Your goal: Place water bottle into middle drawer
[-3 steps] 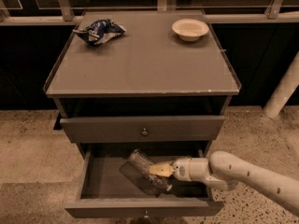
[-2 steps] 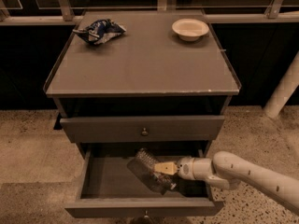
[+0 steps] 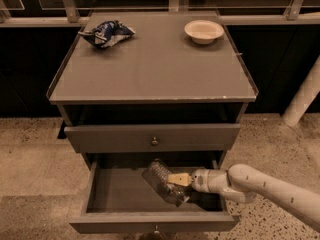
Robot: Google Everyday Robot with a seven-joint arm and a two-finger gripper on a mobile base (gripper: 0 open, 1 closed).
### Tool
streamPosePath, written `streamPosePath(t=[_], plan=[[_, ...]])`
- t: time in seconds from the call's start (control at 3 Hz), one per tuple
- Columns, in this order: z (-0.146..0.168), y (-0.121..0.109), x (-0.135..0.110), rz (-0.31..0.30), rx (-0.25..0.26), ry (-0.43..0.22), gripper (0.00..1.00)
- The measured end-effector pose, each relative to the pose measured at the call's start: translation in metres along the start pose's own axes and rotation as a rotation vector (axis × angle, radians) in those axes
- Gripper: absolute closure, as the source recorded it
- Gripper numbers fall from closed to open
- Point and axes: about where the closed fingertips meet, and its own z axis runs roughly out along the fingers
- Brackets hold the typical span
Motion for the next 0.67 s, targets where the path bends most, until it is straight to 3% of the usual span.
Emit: streamPosePath(t=[0.67], plan=[[0.0001, 0.0, 0.0, 0.0, 0.0, 0.0, 0.35]])
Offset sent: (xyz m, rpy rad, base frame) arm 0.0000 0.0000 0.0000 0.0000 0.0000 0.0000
